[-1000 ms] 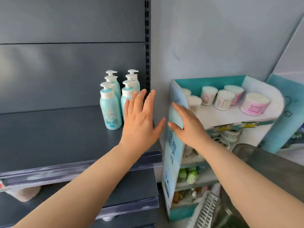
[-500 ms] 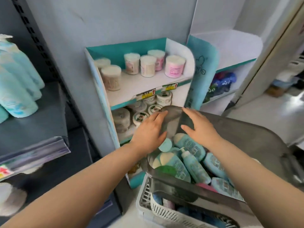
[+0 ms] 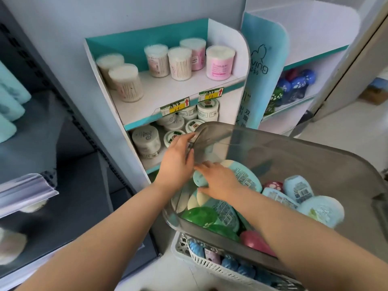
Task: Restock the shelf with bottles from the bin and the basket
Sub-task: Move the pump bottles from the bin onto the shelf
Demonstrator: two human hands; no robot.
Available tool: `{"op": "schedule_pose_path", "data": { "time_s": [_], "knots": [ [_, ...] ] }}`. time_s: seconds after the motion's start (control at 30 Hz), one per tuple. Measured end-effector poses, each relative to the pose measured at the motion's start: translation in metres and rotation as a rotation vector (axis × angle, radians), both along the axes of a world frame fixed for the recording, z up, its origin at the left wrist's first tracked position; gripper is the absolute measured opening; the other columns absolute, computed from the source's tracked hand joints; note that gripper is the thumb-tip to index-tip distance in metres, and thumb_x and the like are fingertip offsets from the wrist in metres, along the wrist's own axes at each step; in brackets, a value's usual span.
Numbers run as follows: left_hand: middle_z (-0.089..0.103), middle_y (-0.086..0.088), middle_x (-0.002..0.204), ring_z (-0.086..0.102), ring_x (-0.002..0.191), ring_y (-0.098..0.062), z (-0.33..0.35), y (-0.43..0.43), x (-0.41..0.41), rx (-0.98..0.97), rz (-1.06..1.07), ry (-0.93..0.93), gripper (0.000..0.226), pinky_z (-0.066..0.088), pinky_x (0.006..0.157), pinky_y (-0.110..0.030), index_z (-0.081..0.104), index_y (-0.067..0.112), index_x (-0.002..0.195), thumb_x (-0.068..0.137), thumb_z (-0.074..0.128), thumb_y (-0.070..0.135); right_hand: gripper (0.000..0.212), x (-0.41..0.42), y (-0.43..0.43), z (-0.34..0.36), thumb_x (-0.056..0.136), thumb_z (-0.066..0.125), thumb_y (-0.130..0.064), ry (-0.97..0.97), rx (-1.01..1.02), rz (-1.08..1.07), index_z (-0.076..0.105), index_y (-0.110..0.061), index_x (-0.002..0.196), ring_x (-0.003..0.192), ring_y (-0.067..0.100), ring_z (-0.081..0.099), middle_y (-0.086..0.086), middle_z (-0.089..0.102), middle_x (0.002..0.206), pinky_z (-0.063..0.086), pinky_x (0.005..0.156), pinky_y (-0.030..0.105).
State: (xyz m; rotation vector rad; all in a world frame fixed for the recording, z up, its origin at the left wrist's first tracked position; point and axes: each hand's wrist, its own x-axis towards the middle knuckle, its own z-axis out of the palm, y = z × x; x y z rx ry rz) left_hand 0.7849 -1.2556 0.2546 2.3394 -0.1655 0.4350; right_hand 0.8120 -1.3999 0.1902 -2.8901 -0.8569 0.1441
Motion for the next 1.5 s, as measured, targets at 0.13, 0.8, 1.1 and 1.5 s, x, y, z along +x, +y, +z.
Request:
{"op": "schedule_pose_path", "data": {
  "time_s": [0.13,0.8,1.1,1.5],
  "knots": [
    [0.056,-0.008,0.124,0.052,0.112,-0.018,0.001,0.000,-0.001,-0.035,0.023,0.006,0.042,0.033,0.091,-0.013,0.050,0.012,0.131,0.090,0.052,0.005,0.056,0.002,-0.025,0.012,0.077,0.069,-0.033,0.067,0.334,-0.218,0.047,-0.022,0.126,0.103,0.027,0.058,0.004,0.055,0.122,0.046,0.084,0.035],
    [0.062,-0.019,0.112,0.066,0.096,-0.033,0.008,-0.077,0.018,-1.025,0.037,0.735,0.041,0.054,0.086,-0.050,0.048,0.003,0.119,0.085,0.068,0.014,0.077,-0.033,-0.104,0.021,0.076,0.071,-0.050,0.419,0.866,-0.329,0.034,-0.023,0.138,0.125,0.015,0.050,0.001,0.052,0.136,0.044,0.101,0.034],
    [0.059,-0.002,0.101,0.061,0.089,-0.014,0.010,-0.051,0.005,-0.692,0.037,0.489,0.057,0.055,0.077,-0.033,0.042,0.012,0.127,0.079,0.074,0.013,0.088,-0.031,-0.094,-0.034,0.071,0.068,-0.059,0.201,-0.178,-0.237,0.028,-0.018,0.138,0.105,0.031,0.057,0.014,0.059,0.115,0.047,0.082,0.037],
    [0.060,0.000,0.111,0.062,0.100,-0.016,0.061,0.008,-0.012,-0.524,0.023,0.326,0.055,0.053,0.086,-0.037,0.041,0.023,0.121,0.079,0.075,0.016,0.057,-0.009,-0.086,0.074,0.068,0.083,-0.015,0.460,0.990,-0.413,0.050,-0.029,0.113,0.105,0.017,0.060,-0.007,0.062,0.112,0.051,0.088,0.035]
  ]
}}
